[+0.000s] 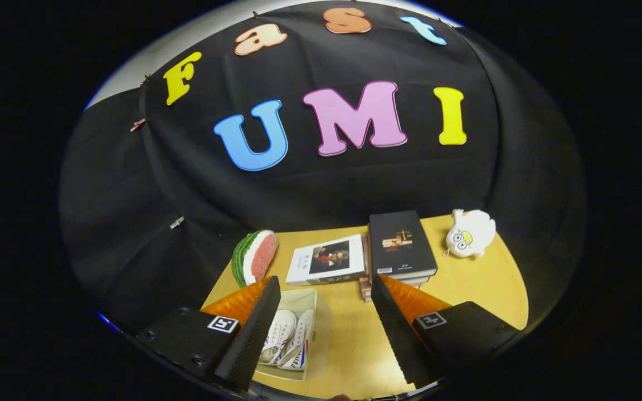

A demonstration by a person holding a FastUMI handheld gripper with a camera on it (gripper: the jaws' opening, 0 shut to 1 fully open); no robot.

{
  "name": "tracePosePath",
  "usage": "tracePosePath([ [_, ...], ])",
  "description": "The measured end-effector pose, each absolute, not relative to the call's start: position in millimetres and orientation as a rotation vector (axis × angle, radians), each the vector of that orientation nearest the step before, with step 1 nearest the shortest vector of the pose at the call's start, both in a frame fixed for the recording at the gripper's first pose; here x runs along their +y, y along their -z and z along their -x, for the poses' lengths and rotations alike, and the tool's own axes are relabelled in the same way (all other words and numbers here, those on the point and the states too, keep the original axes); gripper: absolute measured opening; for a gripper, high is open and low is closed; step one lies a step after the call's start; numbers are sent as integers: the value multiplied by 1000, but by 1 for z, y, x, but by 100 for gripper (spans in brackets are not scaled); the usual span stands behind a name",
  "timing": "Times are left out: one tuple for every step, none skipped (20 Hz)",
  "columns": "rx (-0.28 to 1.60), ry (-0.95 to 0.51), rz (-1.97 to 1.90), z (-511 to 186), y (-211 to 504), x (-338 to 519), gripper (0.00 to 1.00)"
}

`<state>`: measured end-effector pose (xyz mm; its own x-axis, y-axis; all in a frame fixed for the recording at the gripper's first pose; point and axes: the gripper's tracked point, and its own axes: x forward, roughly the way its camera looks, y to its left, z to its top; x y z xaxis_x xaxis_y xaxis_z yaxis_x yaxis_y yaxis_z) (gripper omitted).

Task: Open the storage box then place both shoes into the box .Put the left shoe in first, then the right shoe, with the right side of both shoes facing outward in a uniform manner.

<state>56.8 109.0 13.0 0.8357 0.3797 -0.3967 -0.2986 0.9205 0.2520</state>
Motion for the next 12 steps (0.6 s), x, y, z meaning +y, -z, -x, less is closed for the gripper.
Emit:
tracePosePath([
  [411, -356, -167, -58, -23, 98, 99],
  [364, -346, -147, -61, -31, 86, 99],
  [325, -330, -123, -63, -37, 73, 99],
  [292, -313, -102, -64, -43, 60, 98],
  [263, -299, -91, -65, -47, 48, 98],
  [235, -290, -87, -66, -52, 38, 99],
  [209, -271, -85, -66, -57, 24, 99],
  [176, -236, -86, -70, -61, 8, 99],
  [128, -212, -81, -71, -68, -7, 99],
  [84, -176, -62, -70, -72, -23, 99],
  [53, -147, -43, -66, -73, -38, 99],
  [28, -119, -26, -65, -75, -51, 98],
])
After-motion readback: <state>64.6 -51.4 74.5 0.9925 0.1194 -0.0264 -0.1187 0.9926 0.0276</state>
